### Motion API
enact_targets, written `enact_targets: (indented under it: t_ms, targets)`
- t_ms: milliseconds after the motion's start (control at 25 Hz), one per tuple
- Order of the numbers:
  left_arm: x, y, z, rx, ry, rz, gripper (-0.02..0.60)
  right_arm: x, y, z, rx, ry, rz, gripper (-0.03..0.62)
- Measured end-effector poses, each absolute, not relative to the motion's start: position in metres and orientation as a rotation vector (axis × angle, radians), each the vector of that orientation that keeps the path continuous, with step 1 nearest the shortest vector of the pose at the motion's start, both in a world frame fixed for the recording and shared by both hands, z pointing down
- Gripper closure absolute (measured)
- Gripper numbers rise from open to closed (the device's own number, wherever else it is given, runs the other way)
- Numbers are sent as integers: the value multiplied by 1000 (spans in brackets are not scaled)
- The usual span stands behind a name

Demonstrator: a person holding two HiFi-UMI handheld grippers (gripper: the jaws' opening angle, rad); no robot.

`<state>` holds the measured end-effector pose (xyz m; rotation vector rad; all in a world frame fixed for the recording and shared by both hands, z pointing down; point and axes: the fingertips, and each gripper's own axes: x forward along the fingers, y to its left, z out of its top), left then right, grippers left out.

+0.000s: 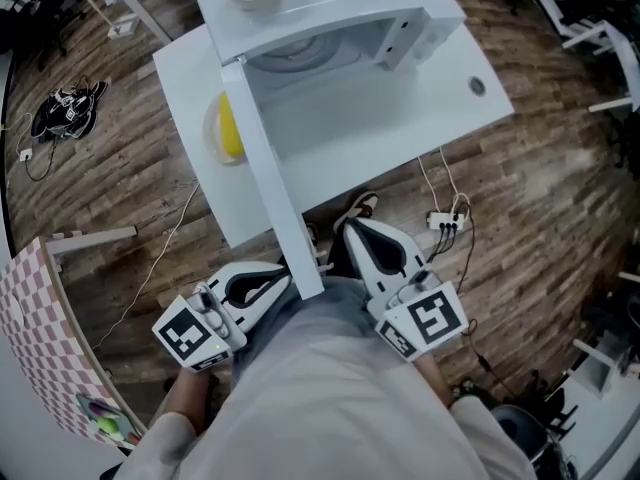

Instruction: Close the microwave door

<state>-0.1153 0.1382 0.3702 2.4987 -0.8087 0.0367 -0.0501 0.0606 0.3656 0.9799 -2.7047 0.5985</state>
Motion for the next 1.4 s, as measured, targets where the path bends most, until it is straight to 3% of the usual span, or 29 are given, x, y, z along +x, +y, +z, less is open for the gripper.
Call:
enact_targets:
  t_ms: [1400]
  targets:
    - [-95, 118, 367, 2586, -699, 43, 566, -21, 58, 366, 1189, -2655, 641, 572]
